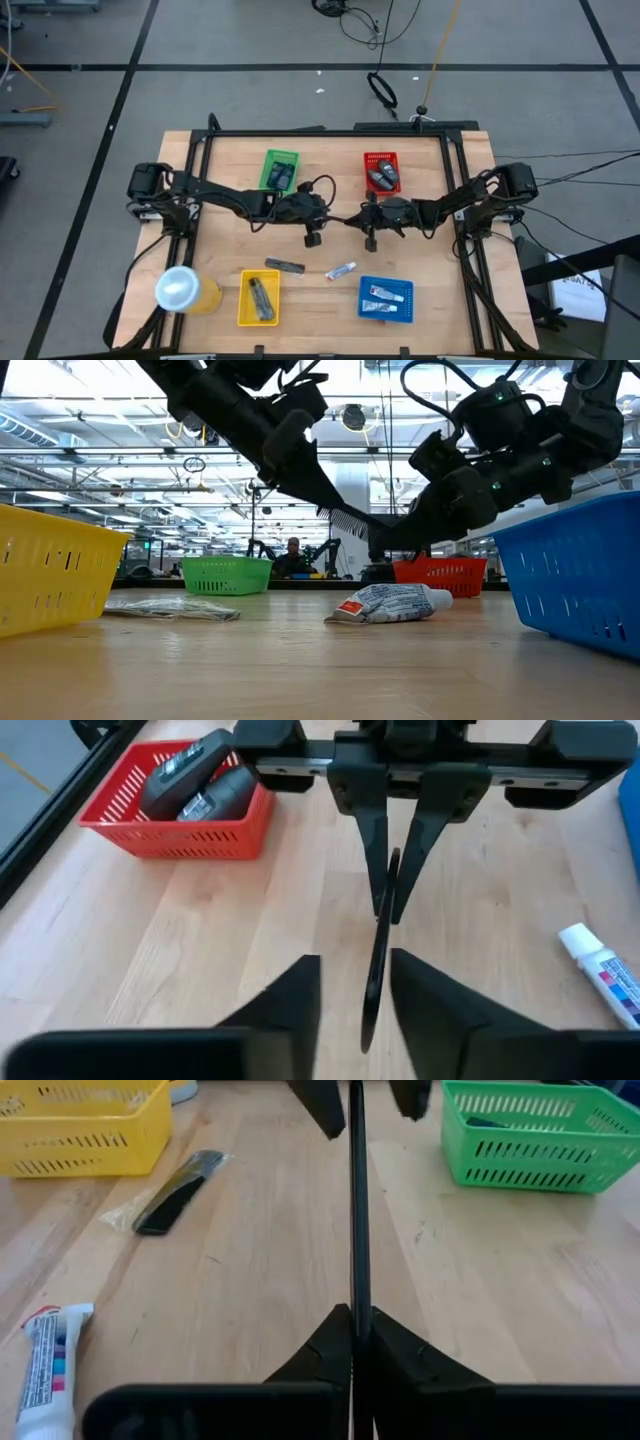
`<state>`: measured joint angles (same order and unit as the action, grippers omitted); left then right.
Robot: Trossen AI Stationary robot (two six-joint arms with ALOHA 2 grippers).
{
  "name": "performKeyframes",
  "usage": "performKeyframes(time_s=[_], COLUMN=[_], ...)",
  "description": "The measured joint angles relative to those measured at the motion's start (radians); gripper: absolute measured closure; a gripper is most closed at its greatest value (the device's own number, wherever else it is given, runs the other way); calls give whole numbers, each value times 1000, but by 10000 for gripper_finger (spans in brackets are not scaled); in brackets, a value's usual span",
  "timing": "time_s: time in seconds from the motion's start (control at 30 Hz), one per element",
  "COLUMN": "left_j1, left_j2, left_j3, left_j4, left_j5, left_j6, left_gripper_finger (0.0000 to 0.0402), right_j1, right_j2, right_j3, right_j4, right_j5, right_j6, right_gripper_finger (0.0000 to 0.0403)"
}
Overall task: Pick & Place Travel size toiletries
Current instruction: Put the black hairbrush into the yellow bin
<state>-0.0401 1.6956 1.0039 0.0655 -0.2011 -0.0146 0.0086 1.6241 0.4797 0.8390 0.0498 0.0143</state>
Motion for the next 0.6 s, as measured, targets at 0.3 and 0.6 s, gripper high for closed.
performKeyframes(time_s=[0.3,0.6], left_j1=[-2,-48], left_j2=[0,-3], left_j3=[0,1], left_j4=[-21,-54], left_j5=[37,18], left_j6=[-11,6], left_gripper_finger=[393,395], right_j1=[-1,0], right_j2=[0,0], right_j3=[0,0], right_j4=[-4,5], right_j5=[1,-39], right_j6=[6,23], right_gripper_finger=[387,379])
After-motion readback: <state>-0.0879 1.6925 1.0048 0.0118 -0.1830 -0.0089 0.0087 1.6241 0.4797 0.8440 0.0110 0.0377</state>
